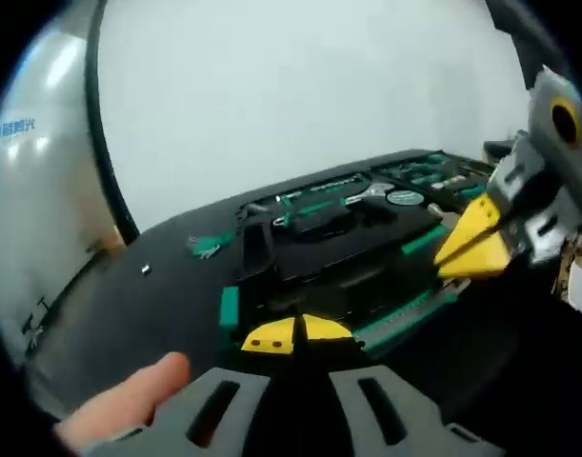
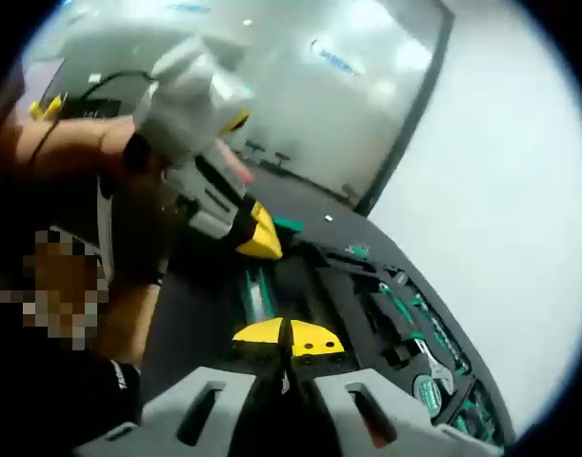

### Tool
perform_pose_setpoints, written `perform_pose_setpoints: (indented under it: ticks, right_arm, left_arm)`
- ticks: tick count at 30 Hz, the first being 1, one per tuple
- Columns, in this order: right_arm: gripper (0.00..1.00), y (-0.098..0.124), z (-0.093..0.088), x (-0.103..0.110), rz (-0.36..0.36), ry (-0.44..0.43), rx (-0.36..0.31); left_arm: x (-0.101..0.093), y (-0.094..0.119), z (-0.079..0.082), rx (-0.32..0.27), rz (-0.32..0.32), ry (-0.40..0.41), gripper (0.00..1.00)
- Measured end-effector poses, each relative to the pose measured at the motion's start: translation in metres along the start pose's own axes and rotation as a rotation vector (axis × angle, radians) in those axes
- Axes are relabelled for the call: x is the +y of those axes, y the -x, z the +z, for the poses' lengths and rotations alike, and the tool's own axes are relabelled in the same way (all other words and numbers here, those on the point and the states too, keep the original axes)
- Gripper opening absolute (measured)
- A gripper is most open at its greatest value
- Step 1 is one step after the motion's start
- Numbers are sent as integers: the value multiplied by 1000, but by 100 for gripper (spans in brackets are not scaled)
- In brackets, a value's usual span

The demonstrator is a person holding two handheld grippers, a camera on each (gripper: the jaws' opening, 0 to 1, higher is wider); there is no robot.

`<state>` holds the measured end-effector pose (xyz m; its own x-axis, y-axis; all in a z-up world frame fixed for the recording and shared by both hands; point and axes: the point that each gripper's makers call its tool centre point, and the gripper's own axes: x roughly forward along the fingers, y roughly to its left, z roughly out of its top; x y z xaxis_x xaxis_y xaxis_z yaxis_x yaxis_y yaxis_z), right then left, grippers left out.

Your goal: Pick up the tools and put them into their designated positions in the toolbox.

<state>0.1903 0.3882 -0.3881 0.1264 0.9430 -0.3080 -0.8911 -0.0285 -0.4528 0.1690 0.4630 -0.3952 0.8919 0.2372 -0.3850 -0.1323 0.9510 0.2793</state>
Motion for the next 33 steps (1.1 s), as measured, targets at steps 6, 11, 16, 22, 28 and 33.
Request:
perform_pose_setpoints:
  ticks: [6,11,16,22,28,33]
  right_arm:
    - [0,2,-7,-8,90,-53,43]
    - [3,101,-2,-115,-236,-54,-201]
    - [8,228,-66,-227,-650,-50,-178]
    - [7,321,-147,-282,-898,-258,-197]
    - [7,339,-190,-280,-998,-327,-139]
    - [7,306,-175,-268,-900,-168,-70]
  left_arm:
    - [7,-7,5,2,31,-79,0]
    - [52,12,43,-193,175,7,12]
    - [135,-30,67,-210,258,73,26]
    - [157,-122,43,-5,219,-191,23]
    - [137,-172,18,241,127,-298,23]
    - [136,-198,15,323,92,-501,17]
